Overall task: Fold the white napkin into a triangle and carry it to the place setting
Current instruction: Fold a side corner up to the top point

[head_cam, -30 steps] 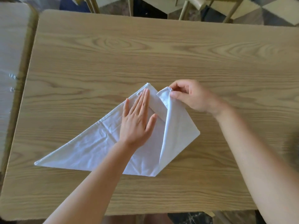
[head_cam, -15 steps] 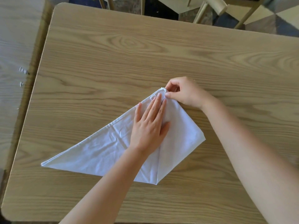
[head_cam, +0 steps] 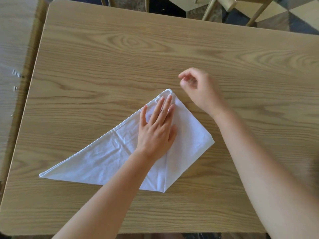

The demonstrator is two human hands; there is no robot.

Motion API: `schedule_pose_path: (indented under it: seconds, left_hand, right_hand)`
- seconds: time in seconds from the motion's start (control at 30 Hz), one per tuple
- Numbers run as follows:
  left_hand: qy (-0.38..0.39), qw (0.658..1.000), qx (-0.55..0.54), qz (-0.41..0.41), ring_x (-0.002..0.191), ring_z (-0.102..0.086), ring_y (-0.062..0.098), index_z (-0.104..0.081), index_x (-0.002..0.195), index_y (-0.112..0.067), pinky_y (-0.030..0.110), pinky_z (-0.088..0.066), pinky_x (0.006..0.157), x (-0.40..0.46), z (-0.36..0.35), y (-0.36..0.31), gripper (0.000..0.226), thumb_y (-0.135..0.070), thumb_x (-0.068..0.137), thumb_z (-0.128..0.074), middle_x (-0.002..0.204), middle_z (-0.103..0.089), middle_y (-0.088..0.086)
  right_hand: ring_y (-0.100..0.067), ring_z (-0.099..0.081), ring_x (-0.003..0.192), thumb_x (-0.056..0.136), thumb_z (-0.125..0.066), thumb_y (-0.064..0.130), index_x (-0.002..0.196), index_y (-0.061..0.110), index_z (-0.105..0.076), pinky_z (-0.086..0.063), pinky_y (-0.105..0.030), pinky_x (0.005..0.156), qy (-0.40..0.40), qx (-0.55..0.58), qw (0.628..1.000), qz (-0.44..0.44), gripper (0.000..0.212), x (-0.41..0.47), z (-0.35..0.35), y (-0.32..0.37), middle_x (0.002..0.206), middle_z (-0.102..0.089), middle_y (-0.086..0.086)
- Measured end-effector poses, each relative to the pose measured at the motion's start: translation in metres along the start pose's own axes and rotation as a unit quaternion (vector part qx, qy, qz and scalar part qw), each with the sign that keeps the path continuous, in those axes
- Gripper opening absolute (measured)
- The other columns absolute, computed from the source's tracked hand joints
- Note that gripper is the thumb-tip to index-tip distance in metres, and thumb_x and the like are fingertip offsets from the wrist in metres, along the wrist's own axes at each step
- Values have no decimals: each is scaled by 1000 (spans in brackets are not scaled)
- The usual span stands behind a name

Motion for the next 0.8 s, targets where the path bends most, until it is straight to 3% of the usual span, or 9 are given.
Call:
schedule_pose_path:
  seconds: [0.07,0.1,0.2,0.27,0.37,0.63,0.8]
  left_hand:
    - [-12,1000,4,-21,141,-26,16,-51,131,-4,50,-8,114,6,3,1,51,-25,85,-52,152,-29,5]
    - [-13,999,5,-31,141,-26,17,-54,126,-4,51,-9,114,10,3,2,49,-25,82,-54,152,-30,6]
    - [12,999,-10,-48,140,-28,16,-55,116,-7,49,-15,112,22,1,12,42,-31,81,-54,151,-34,6]
    - [34,998,-24,-47,141,-25,14,-51,123,-10,47,-16,112,25,-3,18,49,-39,84,-48,152,-32,3]
    - [37,998,-5,-52,142,-23,13,-37,143,-21,46,-16,112,25,-4,22,62,-43,86,-41,153,-29,0]
    - [71,995,33,-64,143,-16,12,-23,148,-21,46,-14,113,25,-6,25,66,-53,90,-28,156,-20,-1]
    - [111,991,39,-60,145,-8,11,-16,149,-27,46,-7,115,27,-3,25,66,-55,90,-17,158,-11,-3]
  right_hand:
    - [-21,-61,101,86,-44,17,110,13,-63,-44,-45,92,-160,-79,983,47,30,-34,6,2,108,-67,-1]
    - [-23,-56,114,89,-42,14,117,11,-60,-40,-44,97,-198,-124,970,62,34,-54,3,4,119,-64,-5]
    - [-22,-30,138,93,-36,19,138,8,-41,-18,-47,112,-126,-226,963,68,46,-100,-30,0,146,-40,-7]
    - [-20,-20,142,95,-32,29,143,8,-32,-13,-49,113,-62,-259,963,39,53,-113,-50,-12,152,-29,-7]
    - [-19,-18,142,93,-29,39,145,8,-25,-13,-47,114,-13,-279,960,7,61,-118,-63,-28,154,-23,-7]
    - [-17,-9,144,91,-26,48,147,8,-15,-7,-45,115,22,-305,952,-24,70,-140,-58,-36,156,-13,-8]
    - [-19,-15,143,93,-21,47,146,3,-18,-7,-45,114,-11,-286,955,-81,69,-175,-55,-28,155,-16,-10]
Point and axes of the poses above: each hand's wrist, its own x-axis towards the middle knuckle, its own z-axis out of the back of the hand, y = z × x, the point moved 2 cm from there along x, towards the middle knuckle
